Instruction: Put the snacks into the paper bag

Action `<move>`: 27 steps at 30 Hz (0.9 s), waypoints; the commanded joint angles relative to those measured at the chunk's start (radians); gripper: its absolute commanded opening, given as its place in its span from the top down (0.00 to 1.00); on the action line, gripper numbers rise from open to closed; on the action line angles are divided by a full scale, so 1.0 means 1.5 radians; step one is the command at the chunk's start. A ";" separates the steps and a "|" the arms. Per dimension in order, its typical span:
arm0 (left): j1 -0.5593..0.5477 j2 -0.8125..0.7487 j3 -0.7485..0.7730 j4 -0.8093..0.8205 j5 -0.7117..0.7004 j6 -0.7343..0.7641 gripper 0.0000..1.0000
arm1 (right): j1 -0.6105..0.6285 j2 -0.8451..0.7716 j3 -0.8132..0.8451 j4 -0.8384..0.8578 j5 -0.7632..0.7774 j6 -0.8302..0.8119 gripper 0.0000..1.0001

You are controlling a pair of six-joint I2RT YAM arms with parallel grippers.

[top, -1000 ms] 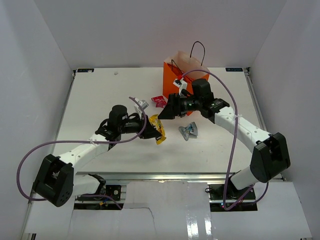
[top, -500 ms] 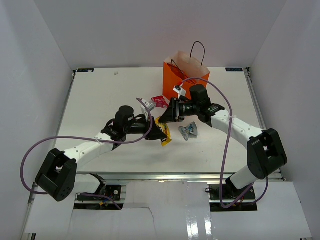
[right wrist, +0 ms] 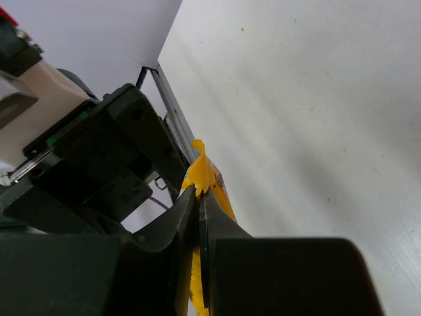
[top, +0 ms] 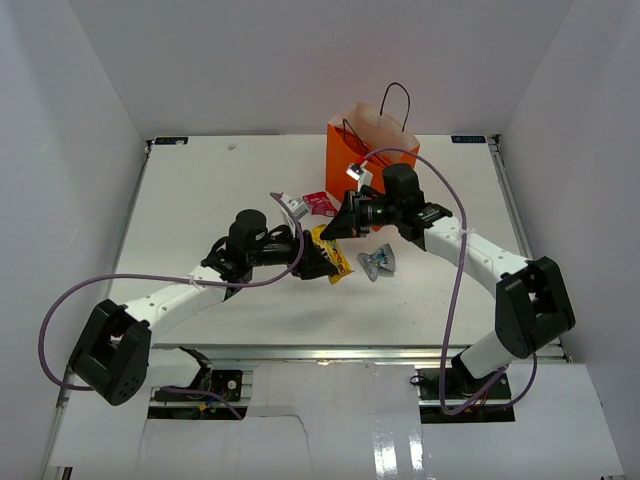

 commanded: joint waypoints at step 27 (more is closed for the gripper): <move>0.003 -0.218 -0.101 0.014 -0.264 -0.050 0.02 | -0.177 0.097 0.507 -0.081 0.255 -0.638 0.92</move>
